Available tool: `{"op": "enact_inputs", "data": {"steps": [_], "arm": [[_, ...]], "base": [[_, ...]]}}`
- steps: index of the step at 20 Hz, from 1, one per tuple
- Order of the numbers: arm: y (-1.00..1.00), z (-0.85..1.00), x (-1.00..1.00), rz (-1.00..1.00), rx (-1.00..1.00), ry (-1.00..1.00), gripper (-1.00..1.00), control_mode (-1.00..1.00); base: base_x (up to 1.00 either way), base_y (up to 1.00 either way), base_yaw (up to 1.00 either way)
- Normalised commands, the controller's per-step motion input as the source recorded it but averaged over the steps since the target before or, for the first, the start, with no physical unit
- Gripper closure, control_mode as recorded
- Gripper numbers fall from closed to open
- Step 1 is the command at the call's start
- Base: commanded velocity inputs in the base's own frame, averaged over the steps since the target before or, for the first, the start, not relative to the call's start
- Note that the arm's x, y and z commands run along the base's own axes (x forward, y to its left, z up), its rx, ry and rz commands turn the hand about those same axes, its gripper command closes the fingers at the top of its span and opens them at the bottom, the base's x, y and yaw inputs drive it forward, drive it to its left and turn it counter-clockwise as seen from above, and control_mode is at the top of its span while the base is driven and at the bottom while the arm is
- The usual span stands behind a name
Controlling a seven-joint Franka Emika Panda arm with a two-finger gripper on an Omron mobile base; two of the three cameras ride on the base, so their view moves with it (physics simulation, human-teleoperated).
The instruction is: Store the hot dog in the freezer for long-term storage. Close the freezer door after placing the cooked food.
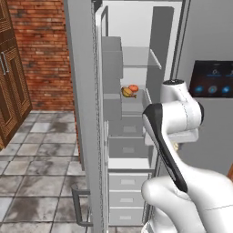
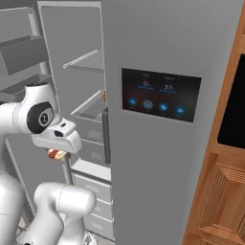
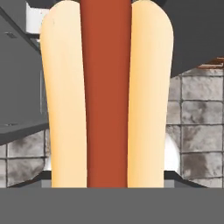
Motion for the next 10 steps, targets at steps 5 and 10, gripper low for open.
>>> {"op": "enact_inputs", "data": {"steps": [5,10], "arm": [[0.17,-0.02,0.18,0.00,0.01,-0.50,1.00,-1.00],[0.07,-0.04,0.35,0.00,0.00,-0.43,1.00,-1.00]], "base": [[0.00,0.00,0.00],[0.00,0.00,0.00]]}}
